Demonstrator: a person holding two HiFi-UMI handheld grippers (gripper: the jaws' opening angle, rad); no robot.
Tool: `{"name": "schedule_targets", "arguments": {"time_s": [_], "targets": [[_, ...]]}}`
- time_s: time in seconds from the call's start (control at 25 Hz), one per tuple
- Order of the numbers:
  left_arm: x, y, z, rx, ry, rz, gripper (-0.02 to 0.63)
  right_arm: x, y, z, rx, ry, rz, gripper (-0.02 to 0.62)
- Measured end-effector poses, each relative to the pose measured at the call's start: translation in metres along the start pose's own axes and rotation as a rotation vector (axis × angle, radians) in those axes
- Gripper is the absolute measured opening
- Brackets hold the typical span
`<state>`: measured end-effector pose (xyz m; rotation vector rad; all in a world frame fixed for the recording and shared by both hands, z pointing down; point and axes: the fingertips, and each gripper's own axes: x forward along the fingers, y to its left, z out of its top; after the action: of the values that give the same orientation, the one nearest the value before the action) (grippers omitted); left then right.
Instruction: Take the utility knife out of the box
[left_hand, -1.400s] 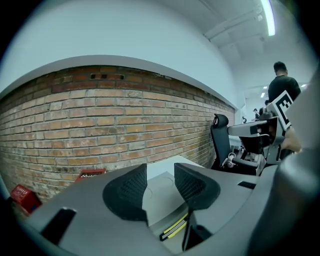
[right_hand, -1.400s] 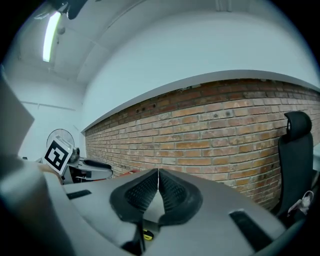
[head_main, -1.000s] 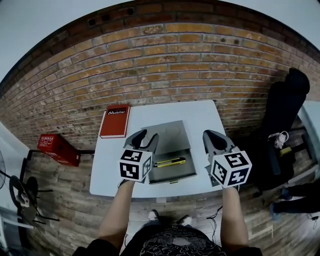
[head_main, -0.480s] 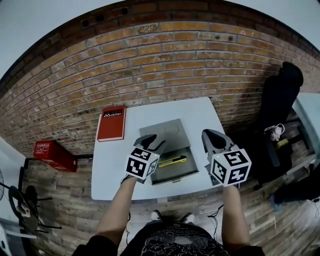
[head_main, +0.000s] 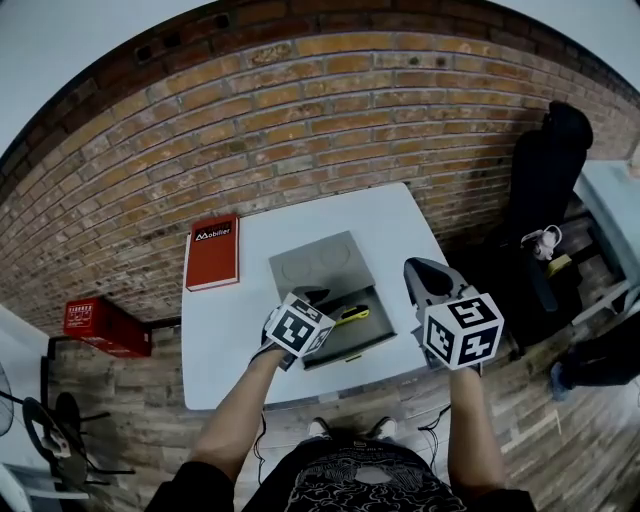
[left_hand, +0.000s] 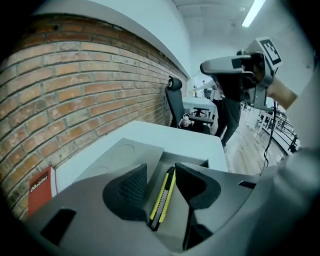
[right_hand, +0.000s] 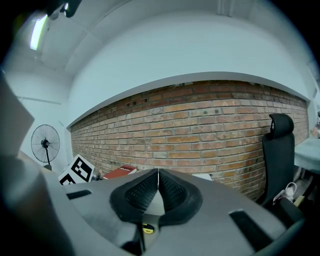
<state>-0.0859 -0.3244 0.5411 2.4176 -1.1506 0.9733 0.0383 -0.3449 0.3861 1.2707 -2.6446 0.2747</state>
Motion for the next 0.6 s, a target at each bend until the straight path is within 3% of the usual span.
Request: {"name": "schedule_targets", "arguments": {"time_s": [0.6], "targets": [[0.051, -0.023, -0.041, 0.167, 0.189, -0.161, 0.201, -0.016, -0.016, -0.016, 0.046, 0.023, -0.125, 0.021]]}}
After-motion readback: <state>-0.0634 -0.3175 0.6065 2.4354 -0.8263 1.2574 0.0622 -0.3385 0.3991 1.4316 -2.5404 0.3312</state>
